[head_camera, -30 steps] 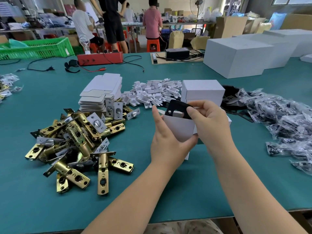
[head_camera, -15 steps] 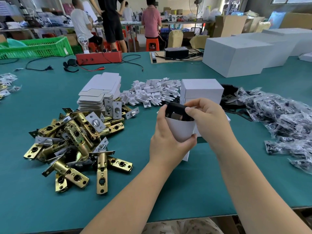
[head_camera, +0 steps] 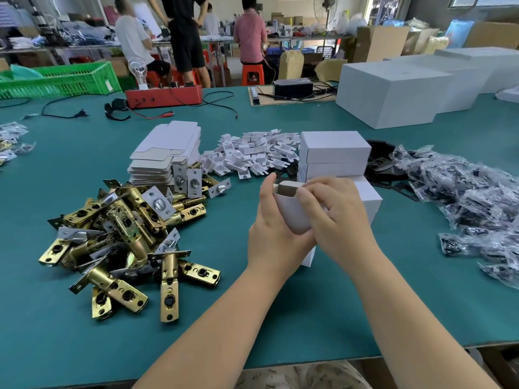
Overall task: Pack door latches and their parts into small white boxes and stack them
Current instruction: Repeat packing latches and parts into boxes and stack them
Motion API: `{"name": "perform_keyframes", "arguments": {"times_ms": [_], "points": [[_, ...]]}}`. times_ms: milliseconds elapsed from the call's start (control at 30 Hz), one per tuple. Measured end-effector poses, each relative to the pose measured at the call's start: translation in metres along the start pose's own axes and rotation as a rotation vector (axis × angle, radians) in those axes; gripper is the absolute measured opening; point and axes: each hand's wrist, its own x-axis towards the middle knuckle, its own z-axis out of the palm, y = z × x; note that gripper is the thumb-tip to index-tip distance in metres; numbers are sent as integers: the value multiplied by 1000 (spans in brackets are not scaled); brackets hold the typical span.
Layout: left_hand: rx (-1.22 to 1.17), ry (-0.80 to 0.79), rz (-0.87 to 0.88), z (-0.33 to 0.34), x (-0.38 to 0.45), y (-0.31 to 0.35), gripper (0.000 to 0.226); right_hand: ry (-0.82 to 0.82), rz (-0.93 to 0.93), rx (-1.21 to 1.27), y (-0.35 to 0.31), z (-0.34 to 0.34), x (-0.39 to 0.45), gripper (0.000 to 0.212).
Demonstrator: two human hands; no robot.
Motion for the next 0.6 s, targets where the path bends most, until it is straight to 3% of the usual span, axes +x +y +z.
{"name": "perform_keyframes", "arguments": {"times_ms": [133, 267, 467, 600], "points": [[-36, 50, 47, 2, -1, -6, 97, 224, 17, 83, 11, -9, 5, 31], [-70, 101, 111, 3, 2, -12, 88, 317, 234, -31, 58, -40, 32, 22], [-95, 48, 140, 2, 4, -13, 83, 36, 544, -581, 143, -73, 44, 48], [-182, 9, 180, -3, 6, -9, 49, -207, 676, -684, 160, -64, 31, 54]]}}
